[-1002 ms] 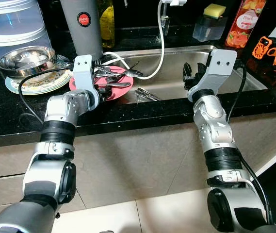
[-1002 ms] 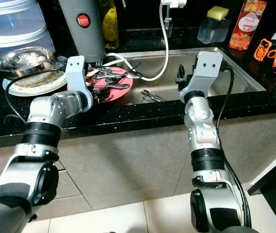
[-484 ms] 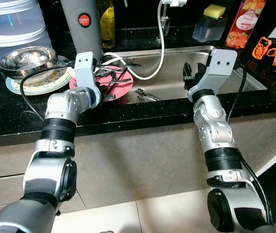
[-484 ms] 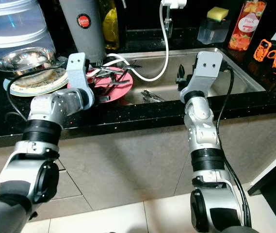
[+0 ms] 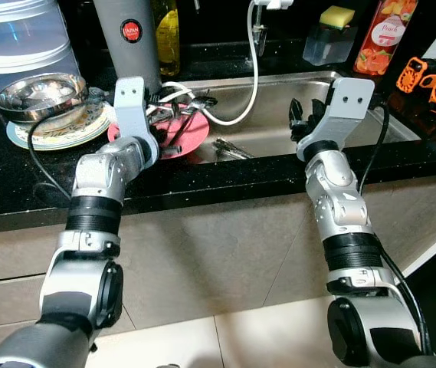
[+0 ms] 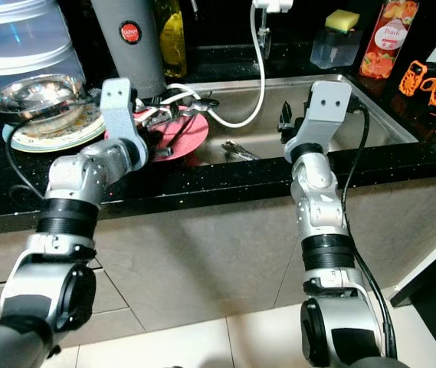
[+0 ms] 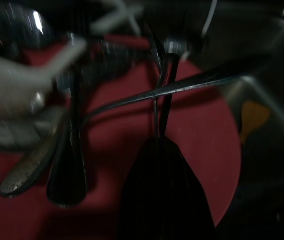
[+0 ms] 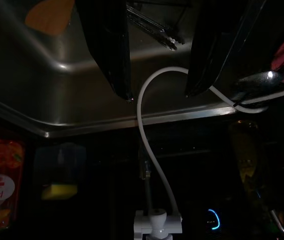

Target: Kitchen organization

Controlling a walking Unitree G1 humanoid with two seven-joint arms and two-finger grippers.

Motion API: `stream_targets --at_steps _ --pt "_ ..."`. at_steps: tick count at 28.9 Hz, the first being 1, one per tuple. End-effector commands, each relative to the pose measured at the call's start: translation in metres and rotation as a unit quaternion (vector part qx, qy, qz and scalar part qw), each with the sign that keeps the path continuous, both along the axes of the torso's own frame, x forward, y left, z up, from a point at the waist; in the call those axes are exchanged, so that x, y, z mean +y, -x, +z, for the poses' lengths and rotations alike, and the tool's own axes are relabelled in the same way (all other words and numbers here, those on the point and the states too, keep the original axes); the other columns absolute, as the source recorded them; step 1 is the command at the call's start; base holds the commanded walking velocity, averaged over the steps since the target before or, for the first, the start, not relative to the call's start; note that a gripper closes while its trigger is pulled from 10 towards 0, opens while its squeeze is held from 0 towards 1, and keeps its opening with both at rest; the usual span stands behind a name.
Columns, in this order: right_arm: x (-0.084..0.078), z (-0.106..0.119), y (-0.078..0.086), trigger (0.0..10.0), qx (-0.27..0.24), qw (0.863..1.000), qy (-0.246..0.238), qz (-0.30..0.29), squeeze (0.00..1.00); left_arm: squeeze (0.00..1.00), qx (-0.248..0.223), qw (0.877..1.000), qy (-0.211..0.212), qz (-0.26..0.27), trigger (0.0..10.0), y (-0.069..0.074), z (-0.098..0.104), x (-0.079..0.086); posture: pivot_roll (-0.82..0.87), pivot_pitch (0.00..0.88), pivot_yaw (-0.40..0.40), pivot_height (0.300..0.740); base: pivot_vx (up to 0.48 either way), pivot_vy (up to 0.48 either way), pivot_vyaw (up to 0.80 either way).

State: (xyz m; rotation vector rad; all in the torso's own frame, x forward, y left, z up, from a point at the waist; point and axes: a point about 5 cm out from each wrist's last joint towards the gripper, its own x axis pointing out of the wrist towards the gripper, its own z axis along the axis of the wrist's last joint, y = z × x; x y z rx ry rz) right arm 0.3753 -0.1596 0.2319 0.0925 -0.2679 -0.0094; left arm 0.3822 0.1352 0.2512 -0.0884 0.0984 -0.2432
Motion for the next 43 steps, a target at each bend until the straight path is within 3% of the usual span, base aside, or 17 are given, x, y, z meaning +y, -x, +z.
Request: stream_targets --at_steps 1,15,16,20,27,28,31,32,33,34,35,36,38,39,40,41,43 --pt "0.001 0.001 0.0 10.0 0.001 1.0 0.0 0.002 0.0 0.0 -0.03 0.999 -0.009 -0.006 10.0 0.004 0.004 -0.005 0.14 0.0 0.0 0.74 0.0 0.0 0.0" --pt "0.003 0.003 -0.001 10.0 -0.001 1.0 0.0 0.007 0.0 0.0 -0.089 0.995 -0.036 -0.036 10.0 0.015 0.016 -0.015 0.15 0.0 -0.006 0.74 0.0 0.0 0.0" --pt "0.003 0.006 0.0 10.0 -0.01 1.0 -0.013 0.01 0.0 0.0 -0.131 0.989 -0.043 -0.049 10.0 0.02 0.026 -0.019 0.15 0.0 -0.007 0.74 0.0 0.0 0.0" --pt "0.002 0.011 0.0 10.0 -0.022 0.999 -0.043 0.019 0.0 0.0 -0.165 0.983 -0.037 -0.077 10.0 0.025 0.037 -0.025 0.15 0.0 -0.007 0.74 0.0 0.0 0.0" --pt "0.004 0.028 0.008 10.0 -0.077 0.989 -0.112 0.059 0.0 0.0 -0.225 0.962 -0.073 -0.139 10.0 0.037 0.054 -0.036 0.14 0.0 0.0 0.74 0.0 0.0 0.0" --pt "0.008 0.034 0.012 10.0 -0.092 0.98 -0.15 0.091 0.0 0.0 -0.231 0.955 -0.152 -0.111 10.0 0.033 0.052 -0.033 0.14 0.0 0.007 0.74 0.0 0.0 0.0" --pt "0.009 0.036 0.013 10.0 -0.095 0.976 -0.164 0.104 0.0 0.0 -0.231 0.947 -0.2 -0.094 10.0 0.031 0.048 -0.03 0.14 0.0 0.007 0.74 0.0 0.0 0.0" --pt "0.015 0.037 0.015 10.0 -0.091 0.965 -0.198 0.146 0.0 0.0 -0.221 0.924 -0.308 -0.044 10.0 0.023 0.038 -0.021 0.14 0.0 0.007 0.74 0.0 0.0 0.0" --pt "0.019 0.037 0.016 10.0 -0.088 0.959 -0.207 0.172 0.0 0.0 -0.215 0.903 -0.372 -0.009 10.0 0.018 0.032 -0.011 0.14 0.0 0.007 0.74 0.0 0.0 0.0" --pt "0.019 0.037 0.016 10.0 -0.088 0.959 -0.207 0.172 0.0 0.0 -0.215 0.903 -0.372 -0.009 10.0 0.018 0.032 -0.011 0.14 0.0 0.007 0.74 0.0 0.0 0.0" --pt "0.026 0.037 0.019 10.0 -0.082 0.95 -0.218 0.207 0.0 0.0 -0.212 0.865 -0.455 0.029 10.0 0.013 0.026 0.001 0.14 0.0 0.007 0.74 0.0 0.0 0.0" --pt "0.026 0.037 0.019 10.0 -0.082 0.95 -0.218 0.207 0.0 0.0 -0.212 0.865 -0.455 0.029 10.0 0.013 0.026 0.001 0.14 0.0 0.007 0.74 0.0 0.0 0.0" --pt "0.036 0.035 0.021 10.0 -0.066 0.942 -0.229 0.237 0.0 0.0 -0.217 0.825 -0.52 0.043 10.0 0.013 0.021 0.008 0.15 0.0 -0.002 0.74 0.0 0.0 0.0" --pt "0.036 0.035 0.021 10.0 -0.066 0.942 -0.229 0.237 0.0 0.0 -0.217 0.825 -0.52 0.043 10.0 0.013 0.021 0.008 0.15 0.0 -0.002 0.74 0.0 0.0 0.0" --pt "0.043 0.032 0.022 10.0 -0.056 0.938 -0.235 0.249 0.0 0.0 -0.222 0.809 -0.542 0.047 10.0 0.013 0.018 0.008 0.15 0.0 -0.002 0.74 0.0 0.0 0.0" --pt "0.043 0.032 0.022 10.0 -0.056 0.938 -0.235 0.249 0.0 0.0 -0.222 0.809 -0.542 0.047 10.0 0.013 0.018 0.008 0.15 0.0 -0.002 0.74 0.0 0.0 0.0" --pt "0.055 0.027 0.022 10.0 -0.035 0.931 -0.247 0.266 0.0 0.0 -0.234 0.786 -0.571 0.043 10.0 0.014 0.012 0.003 0.16 0.0 -0.01 0.74 0.0 0.0 0.0"
